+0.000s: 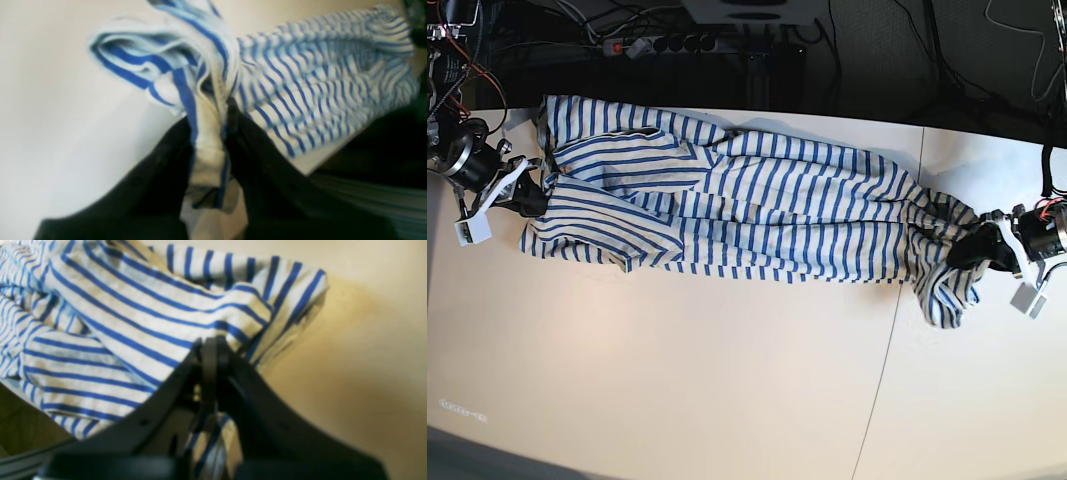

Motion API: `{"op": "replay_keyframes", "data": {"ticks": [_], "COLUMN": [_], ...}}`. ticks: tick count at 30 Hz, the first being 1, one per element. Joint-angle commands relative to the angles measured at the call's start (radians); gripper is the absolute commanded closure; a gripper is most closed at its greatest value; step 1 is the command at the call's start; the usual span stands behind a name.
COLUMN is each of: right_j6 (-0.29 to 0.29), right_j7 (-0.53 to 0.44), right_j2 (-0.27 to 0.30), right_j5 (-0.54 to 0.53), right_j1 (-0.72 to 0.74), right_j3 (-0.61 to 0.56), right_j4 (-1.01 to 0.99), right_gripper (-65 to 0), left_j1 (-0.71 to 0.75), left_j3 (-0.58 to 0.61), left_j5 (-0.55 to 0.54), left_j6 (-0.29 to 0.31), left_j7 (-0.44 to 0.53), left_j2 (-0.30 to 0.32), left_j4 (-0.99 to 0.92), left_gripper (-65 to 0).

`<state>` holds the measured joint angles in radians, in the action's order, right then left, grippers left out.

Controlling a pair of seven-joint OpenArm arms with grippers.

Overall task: Fold the T-shirt properly
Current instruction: 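Carry the left gripper's held end across the strip toward the right gripper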

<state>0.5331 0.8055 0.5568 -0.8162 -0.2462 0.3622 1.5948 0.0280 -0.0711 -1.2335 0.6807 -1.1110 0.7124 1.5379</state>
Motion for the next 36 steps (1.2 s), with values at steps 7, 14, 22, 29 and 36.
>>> {"op": "replay_keyframes", "data": {"ticks": [7, 14, 22, 29, 36], "right_j6": [0.066, 0.066, 0.066, 0.066, 0.066], "right_j7": [-0.02, -0.02, -0.019, -0.019, -0.019], "right_j2": [0.022, 0.022, 0.022, 0.022, 0.022], "right_j5": [-0.002, -0.003, -0.003, -0.003, -0.005], "right_j1": [0.01, 0.01, 0.01, 0.01, 0.01], "right_j3": [0.009, 0.009, 0.009, 0.009, 0.009], "right_j4": [0.013, 0.013, 0.013, 0.013, 0.013], "right_gripper": [0.0, 0.0, 0.0, 0.0, 0.0], "left_j1": [0.105, 0.105, 0.082, 0.068, 0.024], "left_j3": [-0.008, 0.041, 0.279, 0.354, 0.354], "left_j5": [0.042, 0.113, 0.362, 0.441, 0.457], "left_j6": [0.017, 0.001, -0.064, -0.071, -0.071], "left_j7": [0.056, 0.102, 0.173, 0.197, 0.203], "left_j2": [-0.081, -0.199, -0.346, -0.448, -0.567], "left_j4": [0.339, 0.365, 0.365, 0.319, 0.198], "left_gripper": [0.0, 0.0, 0.0, 0.0, 0.0]}}
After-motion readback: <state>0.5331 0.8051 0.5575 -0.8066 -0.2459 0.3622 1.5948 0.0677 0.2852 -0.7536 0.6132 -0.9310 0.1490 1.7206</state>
